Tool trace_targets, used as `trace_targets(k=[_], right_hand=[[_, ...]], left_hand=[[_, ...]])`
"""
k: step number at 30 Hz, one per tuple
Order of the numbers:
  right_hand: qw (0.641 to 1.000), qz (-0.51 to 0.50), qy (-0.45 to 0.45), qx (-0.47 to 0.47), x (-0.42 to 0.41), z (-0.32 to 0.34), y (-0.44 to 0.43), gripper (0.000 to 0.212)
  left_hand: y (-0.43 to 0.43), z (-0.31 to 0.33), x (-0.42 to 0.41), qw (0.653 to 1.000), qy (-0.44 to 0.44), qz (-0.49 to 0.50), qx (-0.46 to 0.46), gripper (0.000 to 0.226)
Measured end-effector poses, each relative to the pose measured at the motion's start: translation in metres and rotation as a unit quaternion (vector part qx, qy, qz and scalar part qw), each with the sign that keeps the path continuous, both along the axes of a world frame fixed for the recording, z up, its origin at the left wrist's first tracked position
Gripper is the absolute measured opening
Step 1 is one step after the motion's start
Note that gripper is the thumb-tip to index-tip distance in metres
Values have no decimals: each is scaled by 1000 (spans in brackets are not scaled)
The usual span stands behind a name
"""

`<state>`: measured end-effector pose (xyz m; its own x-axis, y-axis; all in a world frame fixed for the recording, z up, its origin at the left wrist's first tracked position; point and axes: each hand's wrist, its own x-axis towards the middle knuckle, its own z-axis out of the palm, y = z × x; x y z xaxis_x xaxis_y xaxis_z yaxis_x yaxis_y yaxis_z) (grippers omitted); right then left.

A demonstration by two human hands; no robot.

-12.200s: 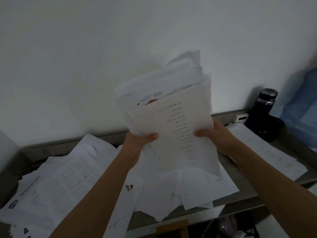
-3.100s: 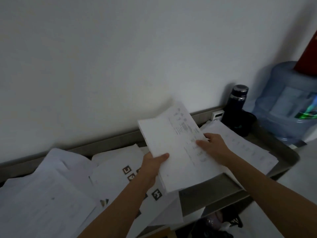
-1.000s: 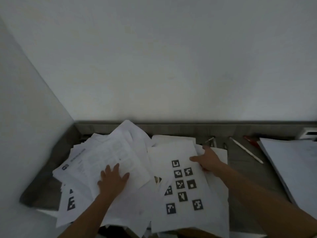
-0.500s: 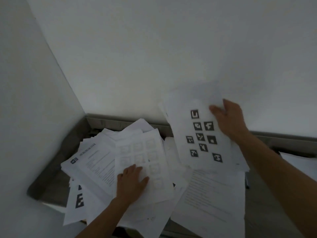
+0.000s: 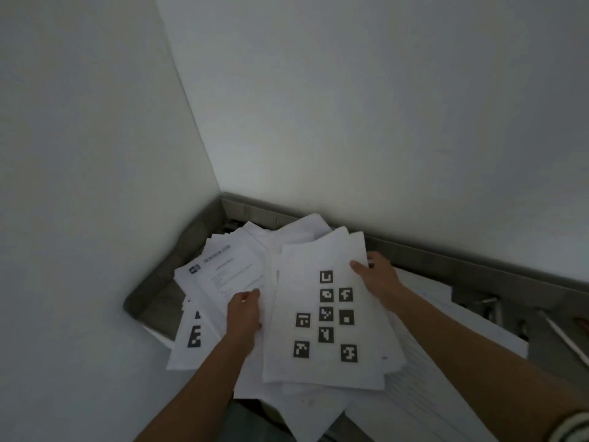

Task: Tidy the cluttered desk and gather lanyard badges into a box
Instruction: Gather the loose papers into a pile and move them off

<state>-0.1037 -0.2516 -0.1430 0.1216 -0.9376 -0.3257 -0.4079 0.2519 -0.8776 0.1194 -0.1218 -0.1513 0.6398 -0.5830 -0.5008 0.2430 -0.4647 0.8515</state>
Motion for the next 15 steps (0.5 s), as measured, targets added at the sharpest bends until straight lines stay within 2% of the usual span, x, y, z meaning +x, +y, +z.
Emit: trace_targets(k=[3,5,6,9,13,15], right_hand=[[999,-16,-4,50,13,-20,8,88],[996,-39,-25,78,12,-21,8,95],[994,-43,-28,94,11,-18,7,89],[995,3,-6,103,10,-7,7,42],[997,53,-20,56,26,22,5,30],[993,91,-54,46,44,39,-1,28]], left_hand=[[-1,1,3,999,13,-34,9,30],[-5,0,1,996,31,-79,24,38],[-6,1,0,993,62,-102,24,38],[-5,6,2,976,142,-162,8,36],[0,1,30,979,148,-133,-50,56],[7,3,44,977,162,-116,-77,53]])
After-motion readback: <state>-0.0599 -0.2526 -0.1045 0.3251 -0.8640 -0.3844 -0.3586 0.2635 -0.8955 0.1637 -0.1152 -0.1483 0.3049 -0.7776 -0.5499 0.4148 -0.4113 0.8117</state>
